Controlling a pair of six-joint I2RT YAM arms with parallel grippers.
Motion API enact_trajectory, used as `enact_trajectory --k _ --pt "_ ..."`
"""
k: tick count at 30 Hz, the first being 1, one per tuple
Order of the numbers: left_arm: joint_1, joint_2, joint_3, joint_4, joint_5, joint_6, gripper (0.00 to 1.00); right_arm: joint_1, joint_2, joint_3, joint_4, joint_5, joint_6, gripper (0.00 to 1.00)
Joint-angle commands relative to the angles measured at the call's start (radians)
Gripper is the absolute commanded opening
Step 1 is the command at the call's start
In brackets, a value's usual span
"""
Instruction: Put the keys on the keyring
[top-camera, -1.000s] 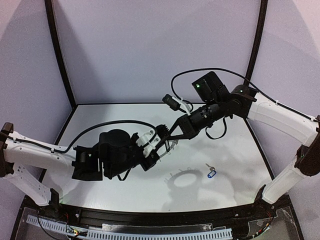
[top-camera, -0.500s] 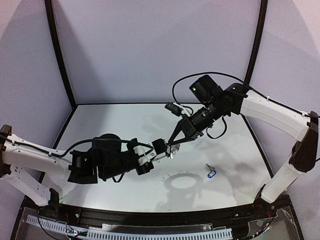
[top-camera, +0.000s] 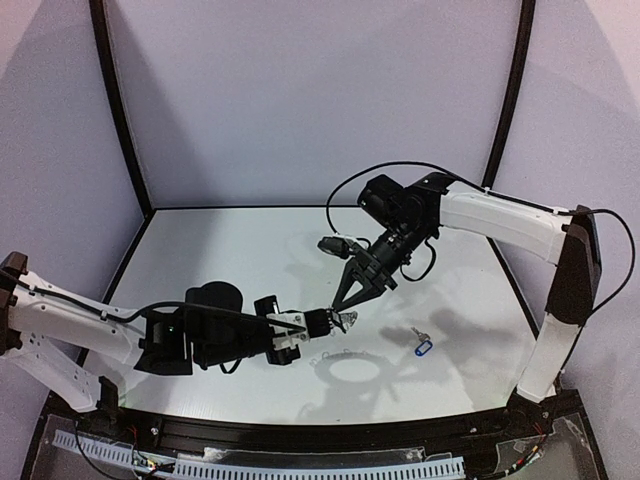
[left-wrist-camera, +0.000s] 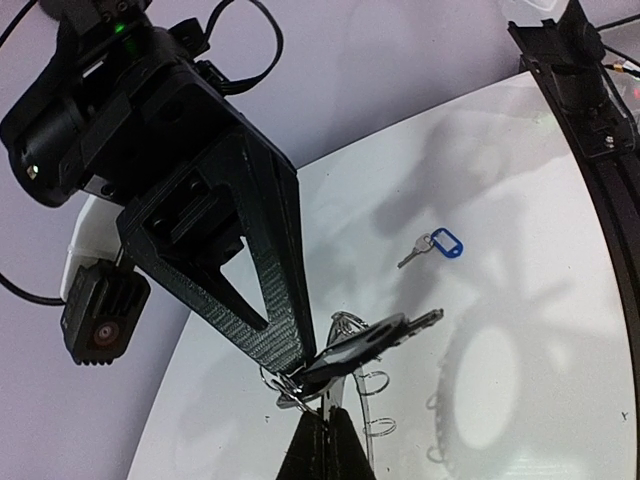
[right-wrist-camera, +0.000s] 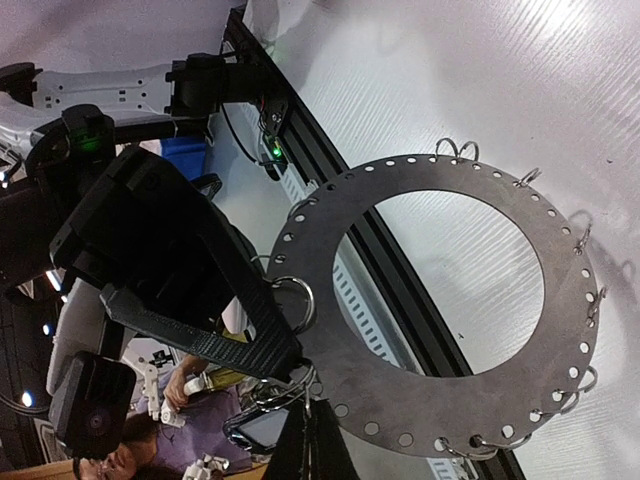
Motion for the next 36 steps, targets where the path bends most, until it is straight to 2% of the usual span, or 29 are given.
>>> enact_trajectory --k 1,5,7,9,12,15,16,19,22,26,32,36 --pt "-0.007 -0.073 0.011 0.168 0.025 0.026 0.01 -0.005 0.026 0.024 -0.069 0.100 -0.091 0.00" --pt "-0.007 -0.063 0.020 0.146 0.011 0.007 0.01 -0.002 -0.035 0.004 0.062 -0.010 -0.181 0.00" --pt "-0.007 -0.061 0.022 0.139 0.006 -0.010 0.01 0.006 -0.070 -0.002 0.104 -0.008 -0.257 0.00" --pt "-0.007 -0.061 0.021 0.128 -0.012 -0.045 0.01 0.029 -0.135 -0.039 0.193 0.058 -0.354 0.00" --pt "-0.007 -0.059 0.020 0.118 -0.009 -0.078 0.01 0.051 -0.202 -0.104 0.301 0.140 -0.407 0.00" --pt "-0.007 -0.053 0.016 0.117 -0.019 -0.105 0.08 0.074 -0.258 -0.153 0.375 0.208 -0.448 0.00" --pt "-0.007 -0.053 0.016 0.117 -0.019 -0.110 0.08 0.082 -0.263 -0.161 0.386 0.219 -0.456 0.00" --pt "-0.007 -0.057 0.017 0.095 -0.040 -0.124 0.22 0.138 -0.322 -0.188 0.418 0.364 -0.502 0.00" --pt "-0.007 -0.062 0.016 0.097 -0.068 -0.132 0.25 0.157 -0.339 -0.191 0.421 0.418 -0.509 0.00" --pt "-0.007 -0.089 0.022 0.043 -0.077 -0.216 0.24 0.165 -0.344 -0.185 0.396 0.492 -0.493 0.00" --pt "-0.007 -0.181 0.006 -0.022 -0.063 -0.377 0.21 0.171 -0.353 -0.191 0.390 0.515 -0.481 0.00" --pt "-0.006 -0.202 0.058 -0.144 -0.080 -0.509 0.18 0.172 -0.367 -0.205 0.415 0.531 -0.478 0.00"
